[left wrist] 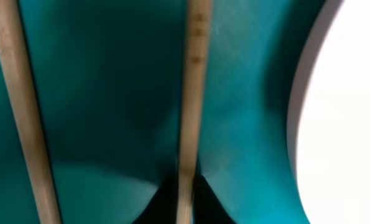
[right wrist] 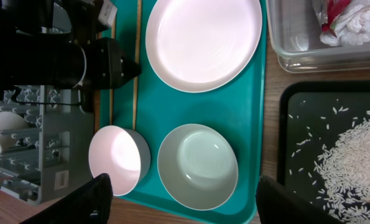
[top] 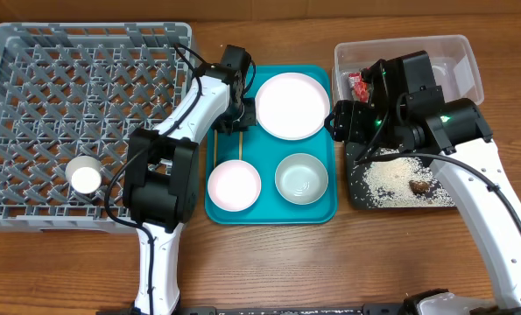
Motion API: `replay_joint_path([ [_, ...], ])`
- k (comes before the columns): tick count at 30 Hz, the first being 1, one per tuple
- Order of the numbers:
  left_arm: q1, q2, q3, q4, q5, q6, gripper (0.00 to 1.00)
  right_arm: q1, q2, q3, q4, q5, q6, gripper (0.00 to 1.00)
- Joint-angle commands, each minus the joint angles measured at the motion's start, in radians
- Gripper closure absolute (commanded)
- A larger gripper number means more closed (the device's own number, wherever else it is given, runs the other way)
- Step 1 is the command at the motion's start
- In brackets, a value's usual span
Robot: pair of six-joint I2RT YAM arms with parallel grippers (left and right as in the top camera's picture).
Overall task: Sort waste into correct bins and load items into the dishwasher
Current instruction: 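Grasp a wooden chopstick with the left gripper, then insert the chopstick upright into the dish rack with the left gripper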
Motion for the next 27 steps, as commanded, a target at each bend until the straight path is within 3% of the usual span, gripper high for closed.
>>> replay_joint_path([
  [1,-0.006,0.026,0.024,-0.031,-0.014,-0.01,0.96,0.001,-0.005,0.012,0.002,-0.005,0.0,0.25],
  [7,0.031,-0.059,0.171,-0.192,-0.035,0.0,0.96,0.001,-0.006,0.012,0.0,-0.005,0.001,0.25],
  [11,0.073,-0.159,0.295,-0.285,-0.048,0.079,0.96,0.001,-0.005,0.012,0.001,-0.005,0.001,0.25],
  [13,0.119,-0.278,0.33,-0.372,-0.172,0.135,0.96,0.001,-0.005,0.012,-0.002,-0.005,0.001,0.25],
  [14,0.139,-0.301,0.33,-0.406,-0.269,0.143,0.96,0.001,-0.005,0.012,-0.002,-0.005,0.001,0.25],
  [17,0.184,-0.299,0.325,-0.429,-0.378,0.213,0.96,0.001,-0.005,0.012,-0.006,-0.006,0.001,0.25],
  [19,0.218,-0.284,0.32,-0.43,-0.379,0.255,0.96,0.001,-0.006,0.012,-0.007,-0.005,0.0,0.26],
  [22,0.274,-0.23,0.32,-0.43,-0.214,0.323,0.96,0.001,-0.005,0.012,0.002,-0.005,0.001,0.25],
  [27,0.281,-0.143,0.32,-0.422,-0.212,0.325,0.96,0.001,-0.005,0.012,0.002,-0.005,0.001,0.25],
])
